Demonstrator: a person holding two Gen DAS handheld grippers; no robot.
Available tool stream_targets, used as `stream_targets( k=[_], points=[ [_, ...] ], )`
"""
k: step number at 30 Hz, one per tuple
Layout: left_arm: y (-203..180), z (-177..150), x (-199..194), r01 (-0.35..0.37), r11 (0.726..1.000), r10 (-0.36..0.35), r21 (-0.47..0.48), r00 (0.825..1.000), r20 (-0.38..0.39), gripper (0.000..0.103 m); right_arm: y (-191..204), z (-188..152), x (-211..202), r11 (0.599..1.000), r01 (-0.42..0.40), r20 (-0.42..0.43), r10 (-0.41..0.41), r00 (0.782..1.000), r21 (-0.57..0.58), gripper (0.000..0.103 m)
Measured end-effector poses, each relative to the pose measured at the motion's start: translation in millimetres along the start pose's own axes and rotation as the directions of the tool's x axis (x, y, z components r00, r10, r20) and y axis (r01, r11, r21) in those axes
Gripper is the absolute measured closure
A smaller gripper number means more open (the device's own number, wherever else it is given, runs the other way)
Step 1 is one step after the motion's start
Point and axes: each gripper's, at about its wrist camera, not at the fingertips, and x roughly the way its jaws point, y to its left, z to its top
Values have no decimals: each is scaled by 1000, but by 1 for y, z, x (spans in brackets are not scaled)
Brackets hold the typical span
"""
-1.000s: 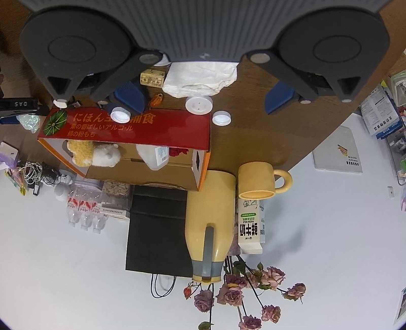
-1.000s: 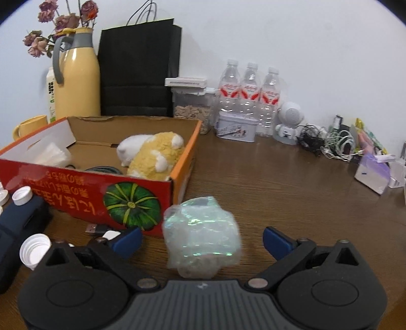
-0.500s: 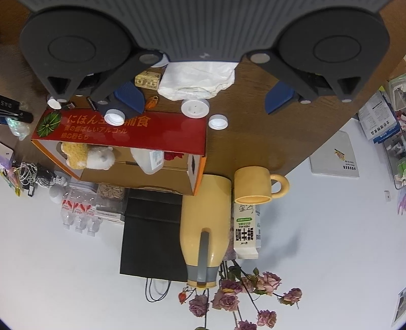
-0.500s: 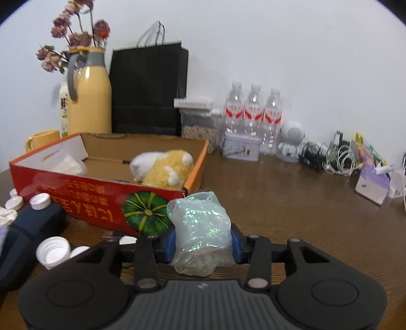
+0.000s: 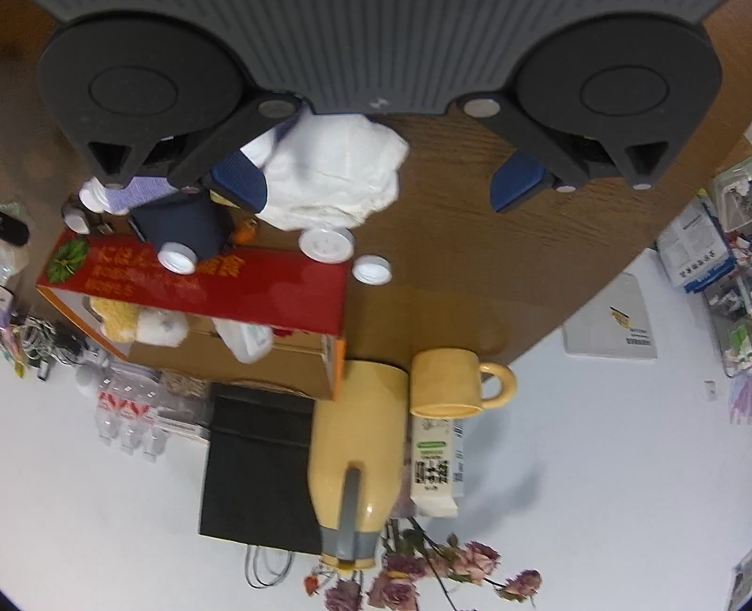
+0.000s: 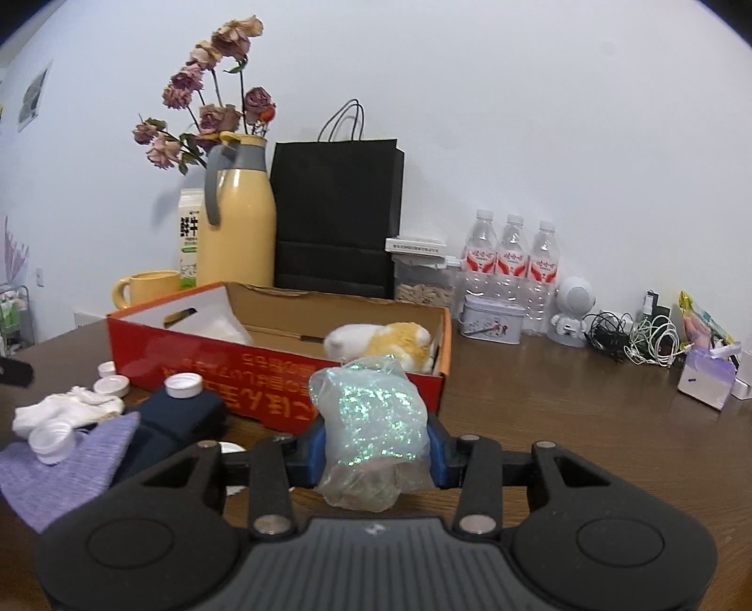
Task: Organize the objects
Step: 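Grasp a white bottle cap with the left tool while the right tool holds the bag, then lower the bag into the cardboard box with the right tool while the left tool drops the cap in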
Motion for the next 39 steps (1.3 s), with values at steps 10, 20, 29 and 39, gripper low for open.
stream_targets(
  k=[10,20,29,39],
  points=[
    [-42,-19,-3,155,978,-152,142,988,-29,13,2,0,0,1000,4,-6,-4,1000,9,63],
    [-54,-29,6,182,965,-172,188,983,-70,62,2,0,0,1000,3,-6,-3,1000,9,63],
    [-51,-23,-3,181,968,-178,176,984,-30,62,4,0,-1,1000,6,-1,-6,1000,4,63],
    [-66,21,-8,199,960,-222,196,969,105,62,10,24,5,1000,-27,51,27,998,-1,63]
  ],
)
